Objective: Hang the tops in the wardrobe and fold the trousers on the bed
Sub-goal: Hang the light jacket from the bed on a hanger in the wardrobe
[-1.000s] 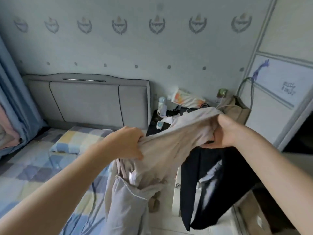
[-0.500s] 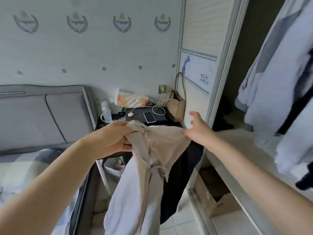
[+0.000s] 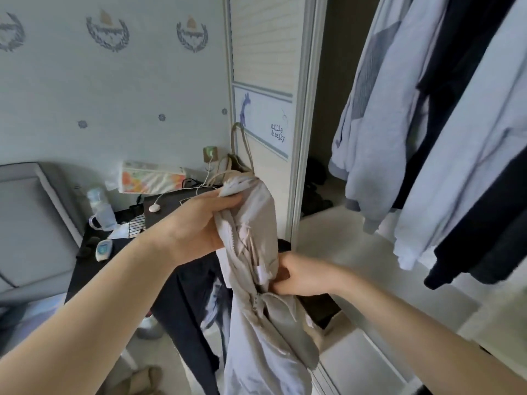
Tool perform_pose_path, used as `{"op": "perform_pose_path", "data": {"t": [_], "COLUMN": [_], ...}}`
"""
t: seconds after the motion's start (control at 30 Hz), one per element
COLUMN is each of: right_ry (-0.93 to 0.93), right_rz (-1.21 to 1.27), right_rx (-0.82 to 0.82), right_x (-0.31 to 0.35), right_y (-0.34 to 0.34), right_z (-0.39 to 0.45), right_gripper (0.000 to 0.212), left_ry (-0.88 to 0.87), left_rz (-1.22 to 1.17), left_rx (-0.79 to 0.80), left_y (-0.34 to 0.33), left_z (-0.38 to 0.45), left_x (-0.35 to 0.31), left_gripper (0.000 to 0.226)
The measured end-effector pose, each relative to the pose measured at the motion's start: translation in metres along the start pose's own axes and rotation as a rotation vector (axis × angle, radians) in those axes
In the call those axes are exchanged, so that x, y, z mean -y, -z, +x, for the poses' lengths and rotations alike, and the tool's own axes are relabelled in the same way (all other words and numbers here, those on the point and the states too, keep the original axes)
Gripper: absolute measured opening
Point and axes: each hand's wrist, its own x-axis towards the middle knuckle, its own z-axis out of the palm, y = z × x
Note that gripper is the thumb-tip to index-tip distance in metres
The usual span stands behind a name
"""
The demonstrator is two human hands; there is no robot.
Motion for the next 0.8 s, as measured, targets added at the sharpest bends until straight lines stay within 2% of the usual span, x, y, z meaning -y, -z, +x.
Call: {"op": "perform_pose_path", "data": {"t": [0.1, 0.13, 0.23, 0.3, 0.37, 0.47, 0.53, 0.6, 0.7, 0.73, 0.8], "right_ry": [-0.104, -0.146, -0.262, -0.323, -0.324, -0.26, -0.27, -0.321, -0.366, -0.374, -0.417], "right_rz": [0.036, 0.071, 0.166, 0.117, 0.046, -0.012, -0.037, -0.097, -0.096, -0.086, -0.091], "right_rx": [-0.154, -0.258, -0.635, -0.825, -0.975, -1.178, -1.265, -1.354, -1.381, -1.371, -1.371], "right_x": [-0.015, -0.02, -0.032, -0.032, -0.026, -0.009, -0.002, 0.003, 0.008, 0.009, 0.01], "right_y": [0.014, 0.024, 0.06, 0.086, 0.107, 0.131, 0.141, 0.147, 0.15, 0.149, 0.147], "right_z": [0.002, 0.002, -0.002, -0.006, -0.009, -0.015, -0.025, -0.035, -0.045, -0.045, -0.043], "right_gripper": [0.014, 0.007, 0.01, 0.007, 0.004, 0.011, 0.01, 0.005, 0.002, 0.003, 0.005], "left_ry": [0.014, 0.015, 0.062, 0.143, 0.154, 0.005, -0.107, -0.163, -0.179, -0.164, -0.052], "left_rz": [0.024, 0.054, 0.216, 0.427, 0.736, 1.159, 1.296, 1.356, 1.378, 1.303, 0.969], "left_rx": [0.076, 0.088, 0.139, 0.19, 0.206, 0.061, -0.022, -0.002, 0.036, 0.053, 0.159], "left_y": [0.007, 0.01, 0.018, 0.018, 0.011, 0.002, -0.002, -0.001, 0.001, 0.0, -0.003], "left_z": [0.024, 0.034, 0.065, 0.085, 0.107, 0.142, 0.162, 0.184, 0.206, 0.21, 0.217], "left_x": [-0.006, -0.01, -0.021, -0.026, -0.026, -0.022, -0.024, -0.03, -0.042, -0.047, -0.06], "left_gripper": [0.04, 0.041, 0.05, 0.054, 0.054, 0.045, 0.036, 0.033, 0.031, 0.029, 0.015]}}
